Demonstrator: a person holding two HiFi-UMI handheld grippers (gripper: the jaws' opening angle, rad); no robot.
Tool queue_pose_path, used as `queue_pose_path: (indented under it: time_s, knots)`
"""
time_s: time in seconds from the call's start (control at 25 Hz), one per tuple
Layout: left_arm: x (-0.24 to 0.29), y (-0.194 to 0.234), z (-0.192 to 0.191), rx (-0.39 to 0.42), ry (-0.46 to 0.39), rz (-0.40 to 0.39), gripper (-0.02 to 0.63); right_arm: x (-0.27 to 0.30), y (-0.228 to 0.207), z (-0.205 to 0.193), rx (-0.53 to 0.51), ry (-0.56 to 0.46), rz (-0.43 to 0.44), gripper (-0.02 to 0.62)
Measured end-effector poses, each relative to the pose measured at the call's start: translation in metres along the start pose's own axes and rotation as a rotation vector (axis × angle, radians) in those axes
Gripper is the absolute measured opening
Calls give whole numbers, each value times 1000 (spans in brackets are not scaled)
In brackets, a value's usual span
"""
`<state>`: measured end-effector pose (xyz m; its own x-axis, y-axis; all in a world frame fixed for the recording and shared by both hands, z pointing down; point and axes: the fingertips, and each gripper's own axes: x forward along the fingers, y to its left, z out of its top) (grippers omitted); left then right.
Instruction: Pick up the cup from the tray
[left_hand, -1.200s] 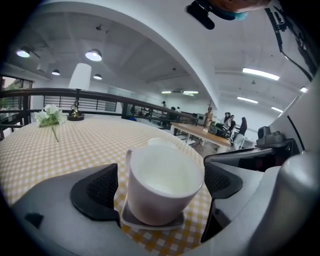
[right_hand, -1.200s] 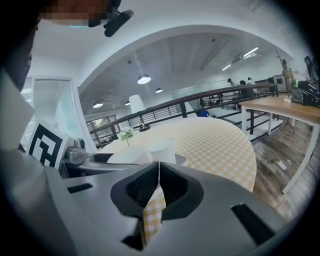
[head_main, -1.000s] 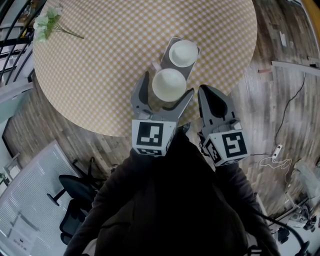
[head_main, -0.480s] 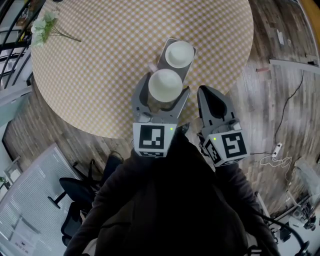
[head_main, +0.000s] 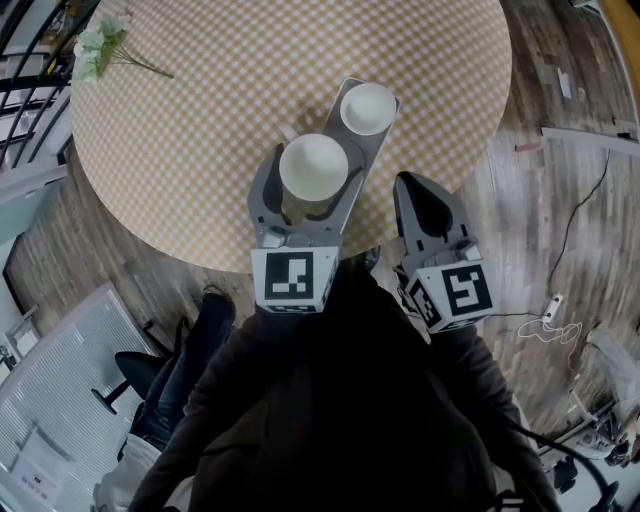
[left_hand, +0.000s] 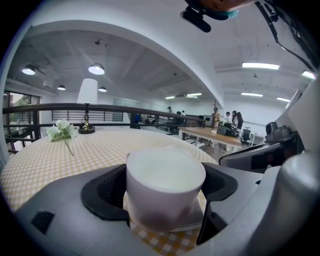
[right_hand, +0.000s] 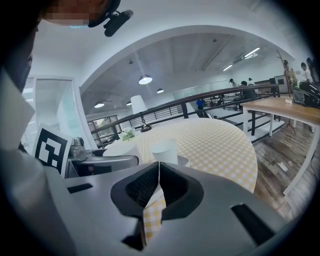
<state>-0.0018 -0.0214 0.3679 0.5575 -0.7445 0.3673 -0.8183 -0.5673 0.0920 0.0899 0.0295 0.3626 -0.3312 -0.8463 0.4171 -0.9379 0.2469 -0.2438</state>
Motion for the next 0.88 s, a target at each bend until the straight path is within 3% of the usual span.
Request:
queue_pose_path:
  time_s: [0.2,0.44,0.88]
  knots:
    - [-10,32,3,36,4,67,449,4,9,3,-10,-6,27,8]
    - [-16,70,1,17,16,154,449,12,16,5,-13,-3,56,8]
    - [-2,99,-15,2,41,198,449,26,13,2,2,13,67,8]
